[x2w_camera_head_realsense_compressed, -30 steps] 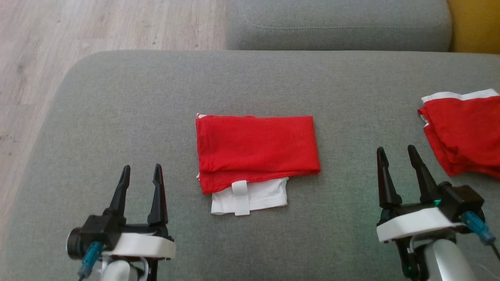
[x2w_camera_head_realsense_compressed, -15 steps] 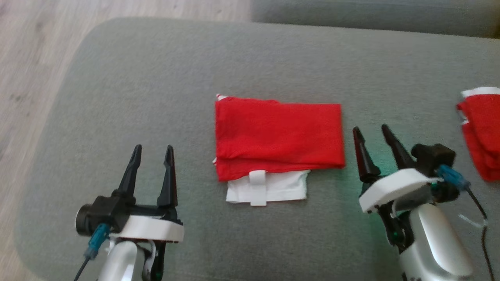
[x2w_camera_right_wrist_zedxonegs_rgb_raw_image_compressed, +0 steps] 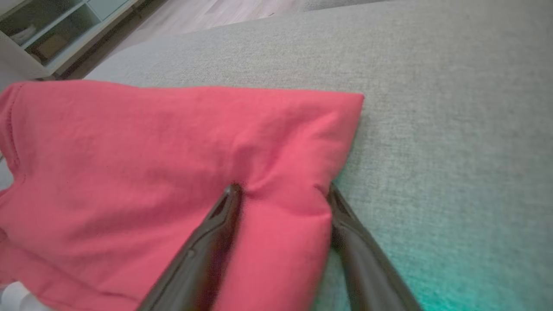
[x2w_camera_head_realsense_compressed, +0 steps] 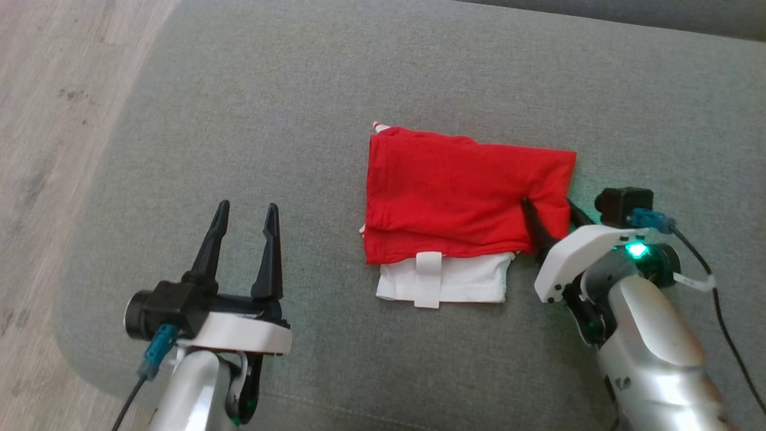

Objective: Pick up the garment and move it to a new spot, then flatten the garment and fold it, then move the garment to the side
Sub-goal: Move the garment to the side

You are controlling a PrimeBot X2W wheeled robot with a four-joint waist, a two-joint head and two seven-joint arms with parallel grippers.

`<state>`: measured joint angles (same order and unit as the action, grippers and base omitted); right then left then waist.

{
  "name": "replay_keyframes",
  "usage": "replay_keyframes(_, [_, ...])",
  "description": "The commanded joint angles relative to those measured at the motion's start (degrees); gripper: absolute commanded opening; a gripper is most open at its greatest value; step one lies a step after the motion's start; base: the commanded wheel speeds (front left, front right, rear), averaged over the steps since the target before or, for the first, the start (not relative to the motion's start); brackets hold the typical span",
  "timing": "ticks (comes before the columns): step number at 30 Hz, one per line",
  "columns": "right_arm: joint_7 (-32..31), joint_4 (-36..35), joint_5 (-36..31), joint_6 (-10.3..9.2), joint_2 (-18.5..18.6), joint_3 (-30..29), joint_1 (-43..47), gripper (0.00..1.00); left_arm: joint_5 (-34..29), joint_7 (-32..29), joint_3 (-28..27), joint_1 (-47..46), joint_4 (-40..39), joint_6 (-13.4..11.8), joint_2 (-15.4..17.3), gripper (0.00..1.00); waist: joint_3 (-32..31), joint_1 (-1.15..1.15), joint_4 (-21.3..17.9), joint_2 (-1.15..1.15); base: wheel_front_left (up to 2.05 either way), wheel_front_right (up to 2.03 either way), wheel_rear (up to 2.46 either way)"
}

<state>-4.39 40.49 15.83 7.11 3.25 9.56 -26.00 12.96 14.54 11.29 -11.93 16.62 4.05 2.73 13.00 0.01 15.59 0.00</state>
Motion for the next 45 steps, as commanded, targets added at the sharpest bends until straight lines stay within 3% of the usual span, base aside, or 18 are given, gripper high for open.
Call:
replay_keyframes(1, [-0.42, 0.29, -0.93, 0.37, -0.37, 2.18, -0.10, 0.00, -0.21, 0.46, -1.25, -2.31, -1.28, -0.26, 0.17, 1.00, -0.18, -0.01, -0.16, 0.00, 0.00, 0.00, 0.00])
replay_keyframes(13, [5.11, -0.50, -8.43, 0.37, -0.37, 3.36, -1.77, 0.00, -0.70, 0.46, -1.24, -0.93, -0.73, -0.17, 0.15, 1.00, -5.50, -0.01, -7.49, 0.00, 0.00, 0.00, 0.00])
replay_keyframes(20, [4.04, -3.77, -13.46, 0.37, 0.94, 4.59, -0.62, 0.00, -0.13, 0.46, -0.29, 0.28, -0.86, -0.57, 0.15, 1.00, -8.30, -0.01, -13.19, 0.00, 0.00, 0.00, 0.00])
replay_keyframes(26, [-0.24, -11.57, -12.17, 0.37, 9.38, 6.91, -1.41, 0.00, 0.76, 0.46, 0.40, -0.76, -2.41, -1.65, 0.15, 1.00, -6.76, -0.01, -18.22, 0.00, 0.00, 0.00, 0.00])
replay_keyframes(30, [-2.99, -16.86, -10.82, 0.37, 16.68, 6.63, -2.60, 0.00, 0.57, 0.46, 1.36, -1.91, -3.03, -1.56, 0.15, 1.00, -4.53, -0.01, -20.69, 0.00, 0.00, 0.00, 0.00])
replay_keyframes(31, [-4.01, -19.15, -10.20, 0.37, 20.03, 5.75, -3.52, 0.00, 0.15, 0.46, 1.58, -2.55, -3.15, -1.37, 0.15, 1.00, -2.95, -0.01, -21.69, 0.00, 0.00, 0.00, 0.00])
replay_keyframes(38, [-7.01, -21.98, -10.39, 0.37, 30.79, 4.39, -7.44, 0.00, -1.05, 0.46, 1.00, -5.41, -3.40, -0.49, 0.23, 1.00, 1.93, -0.01, -23.26, 0.00, 0.00, 0.00, 0.00])
replay_keyframes(45, [-8.32, -19.87, -9.82, 0.37, 35.75, 2.52, -10.21, 0.00, -1.77, 0.46, 0.27, -7.36, -2.95, 0.36, 0.23, 1.00, 4.28, -0.01, -23.33, 0.00, 0.00, 0.00, 0.00])
